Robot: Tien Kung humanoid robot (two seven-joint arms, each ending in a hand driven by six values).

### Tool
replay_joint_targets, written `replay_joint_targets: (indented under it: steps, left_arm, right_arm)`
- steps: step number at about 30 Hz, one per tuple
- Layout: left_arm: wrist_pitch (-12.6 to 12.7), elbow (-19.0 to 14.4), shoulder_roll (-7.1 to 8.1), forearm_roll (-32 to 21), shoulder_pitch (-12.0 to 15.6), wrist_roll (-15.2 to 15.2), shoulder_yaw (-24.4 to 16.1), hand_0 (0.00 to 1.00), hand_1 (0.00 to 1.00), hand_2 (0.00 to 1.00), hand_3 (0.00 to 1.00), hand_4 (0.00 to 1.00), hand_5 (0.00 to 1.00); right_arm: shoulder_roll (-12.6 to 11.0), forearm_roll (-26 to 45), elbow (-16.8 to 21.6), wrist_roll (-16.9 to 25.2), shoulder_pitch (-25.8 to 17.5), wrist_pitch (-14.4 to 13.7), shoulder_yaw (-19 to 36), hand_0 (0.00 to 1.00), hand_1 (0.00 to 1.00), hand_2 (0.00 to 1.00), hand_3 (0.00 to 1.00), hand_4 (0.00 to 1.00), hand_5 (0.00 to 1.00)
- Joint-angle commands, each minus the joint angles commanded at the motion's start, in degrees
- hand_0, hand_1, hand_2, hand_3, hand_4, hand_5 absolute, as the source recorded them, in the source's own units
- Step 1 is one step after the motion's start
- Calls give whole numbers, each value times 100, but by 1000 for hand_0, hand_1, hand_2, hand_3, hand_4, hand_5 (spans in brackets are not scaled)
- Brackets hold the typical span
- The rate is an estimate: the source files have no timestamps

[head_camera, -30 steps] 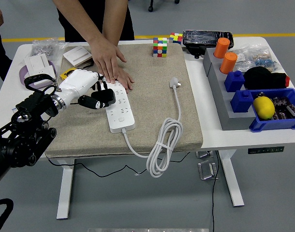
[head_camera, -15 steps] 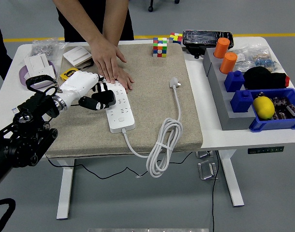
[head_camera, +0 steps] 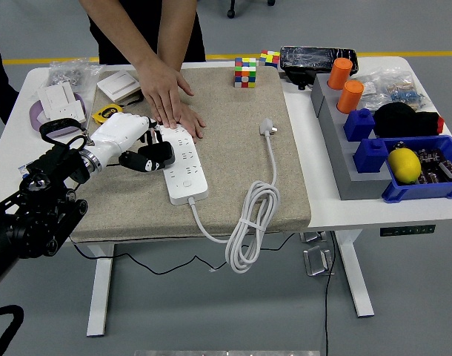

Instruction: Pick up the plug,place it near the board,insert it into the board,press the button

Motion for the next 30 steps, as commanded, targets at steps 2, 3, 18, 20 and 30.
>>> replay_joint_targets:
  steps: [2, 3, 18, 20, 30]
  left_arm:
    - [5, 4, 2, 0, 0, -2, 7, 509, 469, 375, 442, 542, 74]
    - [5, 10, 5, 0, 0, -4, 14, 509, 469, 375, 442, 542, 74]
    - [22, 58, 0, 0, 10, -3, 79, 510, 475, 377, 443, 544, 78]
    - [27, 67, -1, 0, 2, -1, 79, 510, 479, 377, 447, 549, 83]
    - [47, 98, -13, 0, -24, 2, 71, 510, 481, 379, 459, 557, 95]
  right_arm:
    - [0, -2, 1, 0, 0, 0, 0, 836, 760, 748, 778, 998, 998]
    - [0, -5, 3, 0, -1, 0, 2, 836, 760, 748, 778, 998, 998]
    - [-6, 1, 5, 1, -13, -2, -25, 836, 761, 747, 778, 998, 998]
    - [-5, 3, 4, 1, -11, -2, -27, 836, 761, 748, 778, 998, 998]
    - [-13, 20, 1, 2, -6, 4, -23, 836, 761, 748, 778, 998, 998]
